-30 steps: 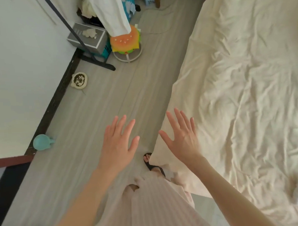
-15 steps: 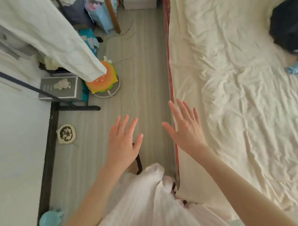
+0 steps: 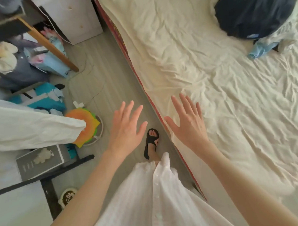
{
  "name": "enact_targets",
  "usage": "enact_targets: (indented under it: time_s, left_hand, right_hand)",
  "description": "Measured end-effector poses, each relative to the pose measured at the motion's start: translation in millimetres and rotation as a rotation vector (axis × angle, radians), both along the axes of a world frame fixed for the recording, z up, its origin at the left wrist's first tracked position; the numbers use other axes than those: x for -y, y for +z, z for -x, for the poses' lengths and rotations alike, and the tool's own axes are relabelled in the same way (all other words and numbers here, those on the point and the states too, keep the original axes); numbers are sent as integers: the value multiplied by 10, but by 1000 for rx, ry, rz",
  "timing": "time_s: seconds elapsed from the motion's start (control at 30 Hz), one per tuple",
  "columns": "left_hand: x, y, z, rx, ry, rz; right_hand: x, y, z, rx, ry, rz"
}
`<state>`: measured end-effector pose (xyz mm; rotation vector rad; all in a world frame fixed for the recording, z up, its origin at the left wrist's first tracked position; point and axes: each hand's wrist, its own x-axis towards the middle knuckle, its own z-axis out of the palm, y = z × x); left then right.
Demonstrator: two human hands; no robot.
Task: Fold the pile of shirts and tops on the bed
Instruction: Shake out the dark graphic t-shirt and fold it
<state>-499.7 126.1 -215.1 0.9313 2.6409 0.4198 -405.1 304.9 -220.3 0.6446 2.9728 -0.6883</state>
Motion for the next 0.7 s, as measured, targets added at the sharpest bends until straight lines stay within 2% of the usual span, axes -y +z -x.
enact_targets:
  time_s: [0.43, 0.7]
  left_hand:
    - [-1494, -31, 2417, 15, -193, -8]
    - [-2398, -555, 3905, 97, -388, 78]
  right_hand:
    - [-1260, -33, 1993, 49, -206, 40]
    - [-1918, -410, 3239, 92, -427, 77]
